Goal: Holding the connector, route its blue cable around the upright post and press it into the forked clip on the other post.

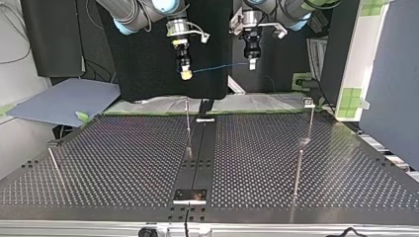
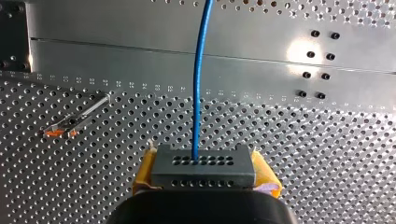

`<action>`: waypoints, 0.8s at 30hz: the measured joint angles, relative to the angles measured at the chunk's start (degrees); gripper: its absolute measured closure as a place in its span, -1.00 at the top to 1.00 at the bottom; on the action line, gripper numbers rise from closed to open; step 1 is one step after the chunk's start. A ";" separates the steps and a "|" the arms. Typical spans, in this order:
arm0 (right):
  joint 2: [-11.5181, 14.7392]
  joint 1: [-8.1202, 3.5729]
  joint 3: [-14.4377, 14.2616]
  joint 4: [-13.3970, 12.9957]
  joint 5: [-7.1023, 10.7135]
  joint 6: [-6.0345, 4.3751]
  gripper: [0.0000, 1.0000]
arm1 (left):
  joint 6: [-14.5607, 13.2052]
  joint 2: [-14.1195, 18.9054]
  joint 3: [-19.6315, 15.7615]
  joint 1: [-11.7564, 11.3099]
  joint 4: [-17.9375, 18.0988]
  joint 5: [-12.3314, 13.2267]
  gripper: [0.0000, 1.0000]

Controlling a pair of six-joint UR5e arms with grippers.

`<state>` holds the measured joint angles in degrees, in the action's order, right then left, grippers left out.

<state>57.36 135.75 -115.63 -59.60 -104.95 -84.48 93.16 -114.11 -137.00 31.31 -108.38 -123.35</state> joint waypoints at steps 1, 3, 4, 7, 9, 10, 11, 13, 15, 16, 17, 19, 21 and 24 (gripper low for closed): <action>0.00 0.00 0.00 0.00 0.00 0.00 -1.00 | 0.00 0.00 0.00 0.00 0.00 0.00 -1.00; 0.00 0.00 0.00 0.00 0.00 0.00 -1.00 | 0.00 0.00 0.00 0.00 0.00 0.00 -1.00; 0.00 0.00 0.00 0.00 0.00 0.00 -1.00 | 0.00 0.00 0.00 0.00 0.00 0.00 -1.00; 0.00 0.00 0.00 0.00 0.00 0.00 -1.00 | 0.00 0.00 0.00 0.00 0.00 0.00 -1.00; 0.00 0.00 0.00 0.00 0.00 0.00 -1.00 | 0.00 0.00 0.00 0.00 0.00 0.00 -1.00; 0.00 0.00 0.00 0.00 0.00 0.00 -1.00 | 0.00 0.00 0.00 0.00 0.00 0.00 -1.00; 0.00 0.00 0.00 0.00 -0.01 0.00 -1.00 | 0.00 0.00 0.00 0.00 0.00 0.00 -1.00; 0.00 0.00 0.00 0.00 -0.01 0.00 -1.00 | 0.00 0.00 0.00 0.00 0.00 0.00 -1.00; 0.00 0.00 0.00 0.00 -0.01 0.00 -1.00 | 0.00 0.00 0.00 0.00 0.00 0.00 -1.00; 0.00 0.00 -0.01 0.00 0.00 0.00 -1.00 | 0.00 0.00 0.00 0.00 0.00 0.00 -1.00; 0.00 0.00 0.00 0.00 -0.01 0.00 -1.00 | 0.00 0.00 0.00 0.00 0.00 0.00 -1.00; 0.00 0.00 0.00 0.00 -0.02 0.00 -1.00 | 0.00 0.00 0.00 0.00 0.00 0.00 -1.00; -0.06 -0.08 0.02 0.07 -0.03 0.00 -1.00 | 0.00 0.00 0.00 0.00 0.00 0.00 -1.00; -0.80 -0.74 0.05 0.72 -0.02 0.00 -1.00 | 0.00 0.00 0.00 0.00 0.00 0.00 -1.00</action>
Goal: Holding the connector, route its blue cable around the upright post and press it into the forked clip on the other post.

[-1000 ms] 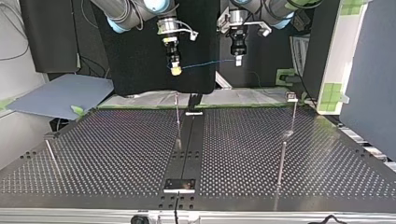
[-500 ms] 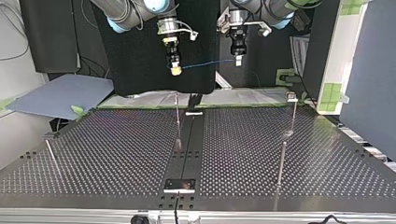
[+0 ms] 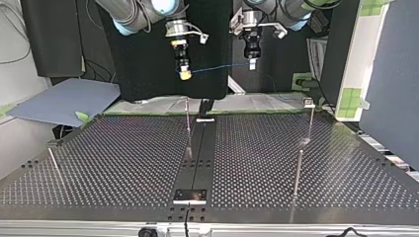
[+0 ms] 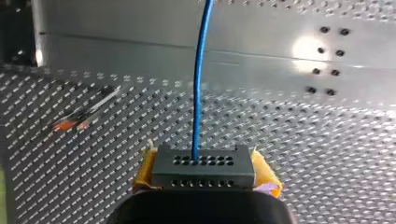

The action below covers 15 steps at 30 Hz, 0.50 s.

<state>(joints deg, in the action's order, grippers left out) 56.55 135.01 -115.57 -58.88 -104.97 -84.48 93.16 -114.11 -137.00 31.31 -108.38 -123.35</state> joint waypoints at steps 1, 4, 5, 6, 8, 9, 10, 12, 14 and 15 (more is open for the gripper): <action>-0.36 -0.19 0.01 0.17 0.01 0.00 -1.00 | 0.00 0.00 0.00 0.00 0.00 0.00 -1.00; -1.71 -0.53 0.02 0.47 0.01 0.00 -1.00 | 0.00 0.00 0.00 0.00 0.00 0.00 -1.00; -2.26 -0.59 0.02 0.53 0.02 0.00 -1.00 | 0.00 0.00 0.00 0.00 0.00 0.00 -1.00; -2.72 -0.61 0.02 0.55 0.02 0.00 -1.00 | 0.00 0.00 0.00 0.00 0.00 0.00 -1.00; -3.80 -0.64 0.02 0.57 0.02 0.00 -1.00 | 0.00 0.00 0.00 0.00 0.00 0.00 -1.00; -4.26 -0.65 0.03 0.58 0.02 0.00 -1.00 | 0.00 0.00 0.00 0.00 0.00 0.00 -1.00; -4.63 -0.65 0.03 0.58 0.02 0.01 -1.00 | 0.00 0.00 0.00 0.00 0.00 0.00 -1.00; -5.14 -0.65 0.03 0.59 0.02 0.01 -1.00 | 0.00 0.00 0.00 0.00 0.00 0.00 -1.00; -5.45 -0.66 0.03 0.60 0.02 0.00 -1.00 | 0.00 0.00 0.00 0.00 0.00 0.00 -1.00; -5.50 -0.66 0.03 0.59 0.02 0.00 -1.00 | 0.00 0.00 0.00 0.00 0.00 0.00 -1.00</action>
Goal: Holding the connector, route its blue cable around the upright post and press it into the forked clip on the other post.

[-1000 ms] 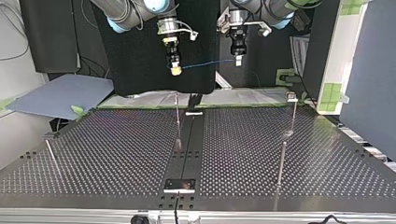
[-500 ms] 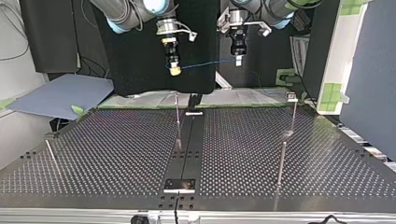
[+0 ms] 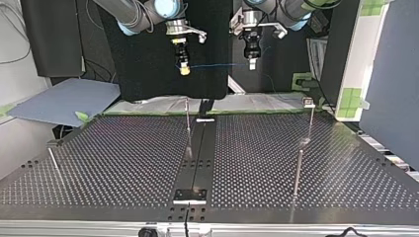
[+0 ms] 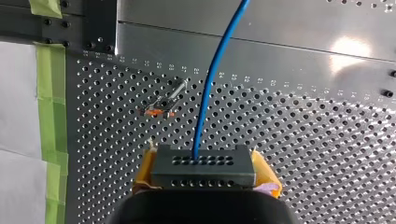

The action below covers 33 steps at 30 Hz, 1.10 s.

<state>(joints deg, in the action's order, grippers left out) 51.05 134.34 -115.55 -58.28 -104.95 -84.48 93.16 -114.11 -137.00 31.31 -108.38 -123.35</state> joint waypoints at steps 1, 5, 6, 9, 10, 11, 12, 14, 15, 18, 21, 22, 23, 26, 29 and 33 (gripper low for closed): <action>-0.04 0.00 0.01 0.00 0.00 0.00 -1.00 | 0.00 0.00 0.00 0.00 0.00 0.00 -1.00; -0.09 0.00 0.01 0.00 0.00 0.00 -1.00 | -0.01 -0.01 -0.01 0.01 -0.01 0.01 -1.00; -0.11 -0.03 0.03 0.02 0.03 0.02 -1.00 | -0.06 -0.07 -0.07 0.06 -0.06 0.05 -1.00; -0.27 -0.27 0.59 0.57 0.31 0.57 -1.00 | -0.74 -0.40 -0.73 0.48 -0.73 0.73 -1.00; -0.30 -0.32 0.90 0.88 0.38 0.80 -1.00 | -1.22 -0.48 -1.10 0.60 -1.23 1.07 -1.00; -0.32 -0.37 1.35 1.35 0.44 1.05 -1.00 | -1.61 -0.53 -1.34 0.66 -1.62 1.26 -1.00; -0.34 -0.39 1.66 1.70 0.47 1.18 -1.00 | -2.00 -0.55 -1.53 0.70 -2.00 1.41 -1.00; -0.35 -0.42 2.16 2.60 0.50 1.37 -1.00 | -2.67 -0.59 -1.78 0.76 -2.86 1.62 -1.00; -0.35 -0.42 2.29 3.05 0.51 1.41 -1.00 | -2.86 -0.59 -1.83 0.77 -3.11 1.66 -1.00; -0.36 -0.43 2.48 4.42 0.52 1.47 -1.00 | -3.15 -0.60 -1.90 0.78 -3.53 1.73 -1.00; -0.37 -0.44 2.52 5.87 0.53 1.49 -1.00 | -3.22 -0.61 -1.91 0.78 -3.65 1.75 -1.00; -0.37 -0.44 2.53 6.26 0.53 1.49 -1.00 | -3.23 -0.62 -1.92 0.79 -3.66 1.75 -1.00; -0.37 -0.44 2.53 6.69 0.53 1.49 -1.00 | -3.24 -0.62 -1.92 0.79 -3.67 1.75 -1.00; -0.37 -0.44 2.55 7.19 0.53 1.49 -1.00 | -3.25 -0.61 -1.93 0.79 -3.69 1.76 -1.00; -0.37 -0.44 2.55 7.34 0.53 1.49 -1.00 | -3.25 -0.62 -1.93 0.79 -3.69 1.76 -1.00; -0.30 -0.48 2.62 7.46 0.52 1.53 -1.00 | -3.00 -0.35 -1.67 0.64 -3.96 2.03 -1.00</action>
<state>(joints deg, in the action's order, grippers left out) 50.75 133.87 -112.93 -50.83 -104.43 -82.95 90.16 -114.46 -138.67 31.95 -112.34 -121.32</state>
